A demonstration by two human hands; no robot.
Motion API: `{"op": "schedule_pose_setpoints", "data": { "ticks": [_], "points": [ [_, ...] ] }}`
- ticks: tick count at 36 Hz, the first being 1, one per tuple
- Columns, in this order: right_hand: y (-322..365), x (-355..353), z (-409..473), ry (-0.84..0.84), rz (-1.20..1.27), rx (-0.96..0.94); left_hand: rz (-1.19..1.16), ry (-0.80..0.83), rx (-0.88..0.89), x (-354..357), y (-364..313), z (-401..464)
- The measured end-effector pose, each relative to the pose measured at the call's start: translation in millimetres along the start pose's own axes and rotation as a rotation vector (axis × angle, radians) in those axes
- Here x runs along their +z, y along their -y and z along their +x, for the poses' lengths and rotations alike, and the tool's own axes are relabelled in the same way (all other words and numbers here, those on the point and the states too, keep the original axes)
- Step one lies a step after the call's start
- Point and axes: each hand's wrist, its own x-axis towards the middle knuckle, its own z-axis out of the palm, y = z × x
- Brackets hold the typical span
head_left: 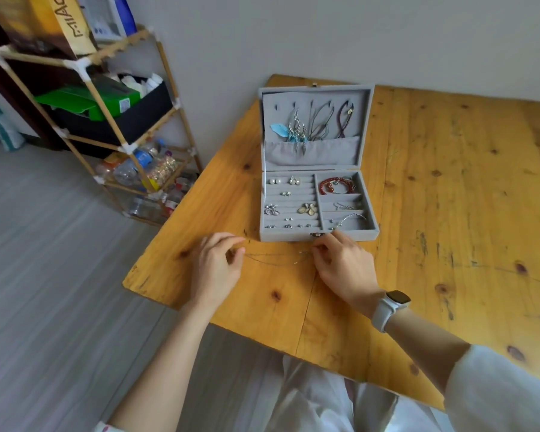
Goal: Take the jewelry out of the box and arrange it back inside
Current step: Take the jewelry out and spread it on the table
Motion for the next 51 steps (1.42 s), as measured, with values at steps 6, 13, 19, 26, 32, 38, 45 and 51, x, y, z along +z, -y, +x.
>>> {"op": "schedule_pose_setpoints", "data": {
  "ticks": [6, 13, 19, 26, 32, 38, 45, 51],
  "points": [
    [2.9, -15.9, 50.8, 0.003, 0.156, -0.03, -0.096, -0.011, -0.008, -5.7, -30.0, 47.2],
    [13.1, -21.8, 150.2, -0.042, 0.196, 0.068, -0.134, -0.015, 0.055, -5.4, -64.5, 136.8],
    [18.4, -9.4, 206.9, -0.187, 0.169, 0.2, -0.206, 0.036, 0.066, 0.3, -83.0, 196.3],
    [20.1, 4.5, 223.5, -0.198, 0.159, 0.304, -0.276, 0.005, 0.086, 15.6, -80.7, 206.3],
    [24.9, 2.1, 232.5, -0.168, 0.364, 0.406, -0.333, -0.002, 0.081, 17.1, -76.8, 203.4],
    [29.5, -12.4, 238.0, -0.245, 0.352, 0.42, -0.356, 0.019, 0.065, 14.0, -77.5, 200.8],
    [33.5, -41.9, 212.3, -0.338, 0.515, 0.264, -0.369, 0.018, 0.07, 5.9, -81.0, 191.4],
    [32.4, -71.5, 140.5, -0.142, 0.851, 0.274, -0.63, 0.08, 0.068, -3.4, -94.2, 126.8]
  ]
}}
